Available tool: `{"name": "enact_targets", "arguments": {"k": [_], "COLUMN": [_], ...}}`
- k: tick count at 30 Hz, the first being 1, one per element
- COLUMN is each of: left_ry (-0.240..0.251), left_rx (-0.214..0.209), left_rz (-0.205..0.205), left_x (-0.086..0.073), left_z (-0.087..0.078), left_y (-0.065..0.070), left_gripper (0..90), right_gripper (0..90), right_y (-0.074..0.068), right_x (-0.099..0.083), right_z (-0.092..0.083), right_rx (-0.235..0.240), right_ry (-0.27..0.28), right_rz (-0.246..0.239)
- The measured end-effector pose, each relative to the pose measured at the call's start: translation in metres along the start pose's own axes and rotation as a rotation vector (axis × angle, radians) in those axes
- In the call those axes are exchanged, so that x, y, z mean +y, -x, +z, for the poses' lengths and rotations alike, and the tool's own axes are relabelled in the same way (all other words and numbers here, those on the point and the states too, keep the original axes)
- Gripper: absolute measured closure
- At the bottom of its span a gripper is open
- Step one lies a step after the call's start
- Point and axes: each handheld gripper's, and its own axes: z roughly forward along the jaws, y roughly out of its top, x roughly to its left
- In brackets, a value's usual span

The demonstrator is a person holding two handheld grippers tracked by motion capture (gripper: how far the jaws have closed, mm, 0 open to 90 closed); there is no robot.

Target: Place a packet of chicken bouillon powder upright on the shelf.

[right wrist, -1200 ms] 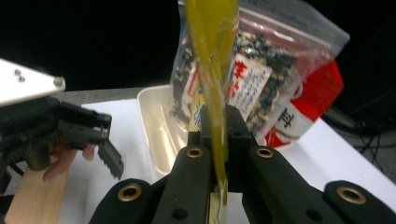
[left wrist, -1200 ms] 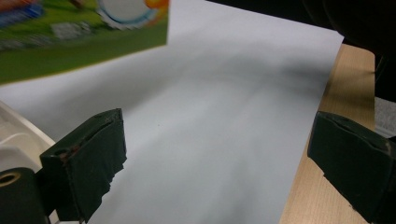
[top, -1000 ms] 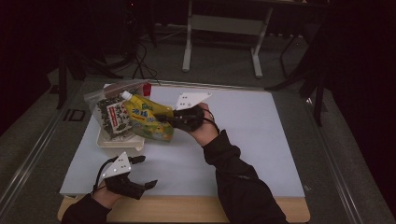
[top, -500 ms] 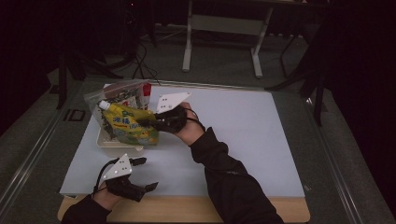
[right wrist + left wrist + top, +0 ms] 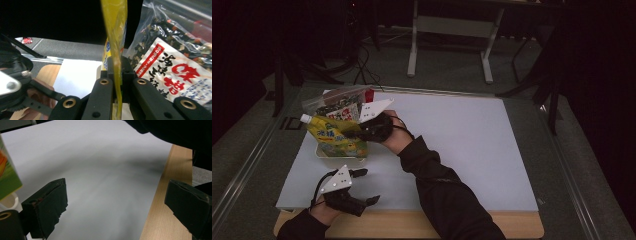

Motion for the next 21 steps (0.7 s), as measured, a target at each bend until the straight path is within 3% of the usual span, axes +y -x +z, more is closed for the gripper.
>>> {"name": "enact_targets", "arguments": {"k": [11,21], "left_ry": [-0.006,-0.009], "left_rx": [-0.001,-0.002], "left_rz": [0.000,0.003], "left_x": [-0.001,-0.001], "left_z": [0.000,0.000], "left_y": [0.000,0.000], "left_gripper": [5.2,5.2], "right_gripper": [90.0,88.4], "right_y": [0.001,0.003], "right_x": [-0.009,-0.022], "right_z": [0.016,0.027], "right_rx": [0.009,0.012], "right_ry": [0.033,0.006], "right_rz": [0.008,0.047]}}
